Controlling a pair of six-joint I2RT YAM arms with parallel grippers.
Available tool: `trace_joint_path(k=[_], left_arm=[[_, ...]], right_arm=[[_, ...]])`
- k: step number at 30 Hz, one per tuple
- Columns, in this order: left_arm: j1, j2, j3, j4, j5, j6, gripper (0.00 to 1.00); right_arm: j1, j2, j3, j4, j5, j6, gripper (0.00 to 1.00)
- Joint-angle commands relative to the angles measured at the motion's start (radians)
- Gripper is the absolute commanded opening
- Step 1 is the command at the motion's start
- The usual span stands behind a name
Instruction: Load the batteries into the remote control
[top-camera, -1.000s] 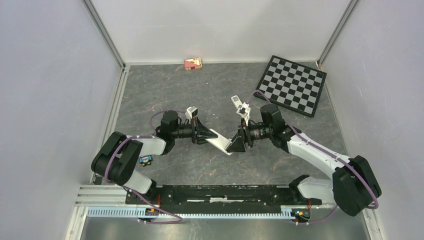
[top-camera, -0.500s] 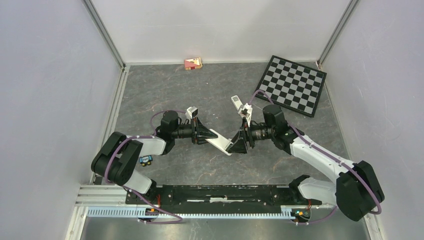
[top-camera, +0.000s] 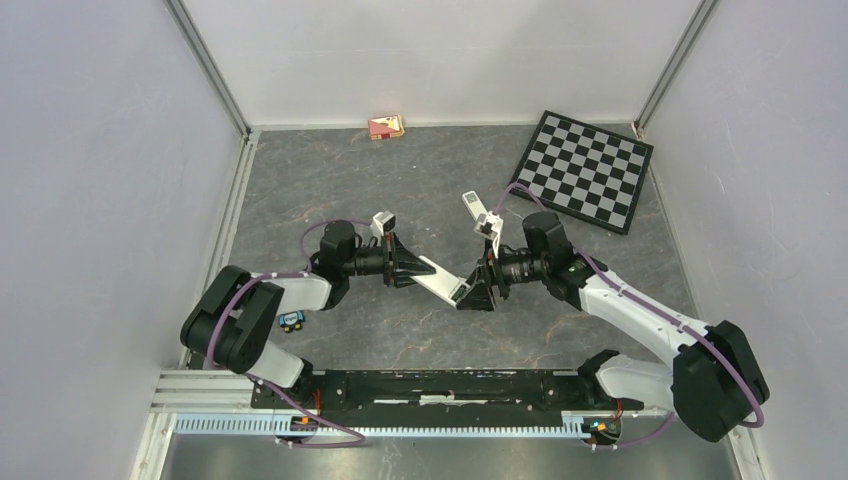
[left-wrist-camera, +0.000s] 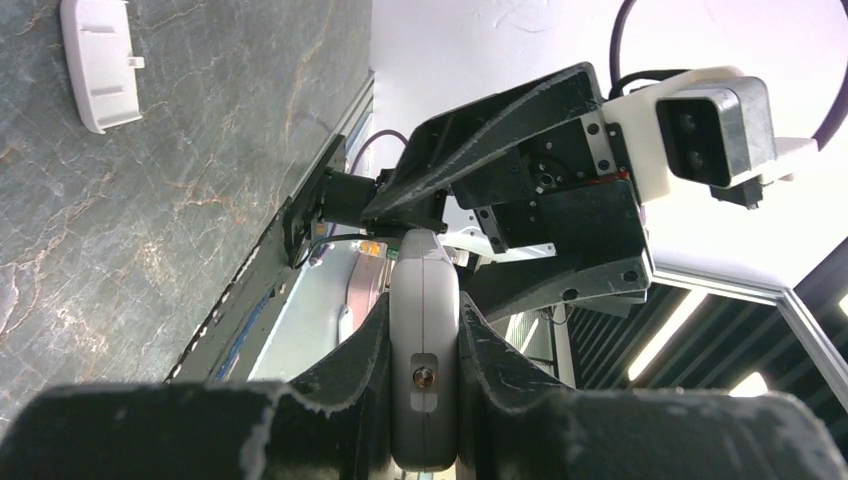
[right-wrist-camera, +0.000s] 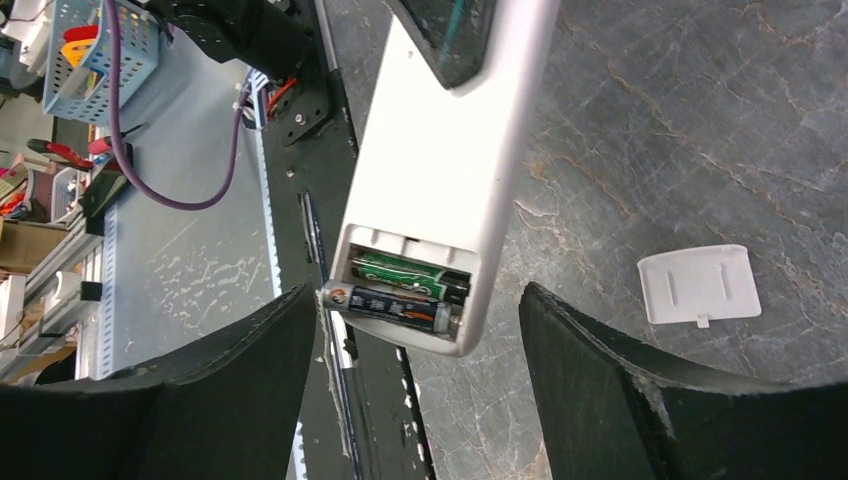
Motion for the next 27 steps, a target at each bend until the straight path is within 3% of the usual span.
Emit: trace_joint_path(k=[1, 4, 11, 16, 20, 27], left_arm=[[0.000, -0.049, 0.032, 0.041, 0.023, -0.026, 0.02], [0.000, -0.053, 0.031, 0.040, 0.022, -0.018, 0.02], [0.000, -0.056, 0.032, 0.000, 0.021, 0.024, 0.02], [-0.001, -0.052, 0.032, 0.000, 0.021, 0.032, 0.02], [0.000, -0.056, 0.031, -0.002, 0.020, 0.037, 0.02], [0.000, -0.056, 0.031, -0.002, 0.017, 0.034, 0.02]], right_arm=[[0.002, 0.004, 0.019, -0.003, 0.041, -0.024, 0.76], [0.002, 0.011, 0.024, 0.003, 0.034, -0.017, 0.73], [0.002, -0.011, 0.013, 0.045, 0.000, 0.006, 0.88], [-0.003, -0.027, 0.002, 0.108, -0.030, 0.056, 0.90], [-0.008, -0.022, -0.010, 0.143, -0.045, 0.093, 0.88], [-0.009, -0.002, -0.019, 0.142, -0.059, 0.093, 0.74]])
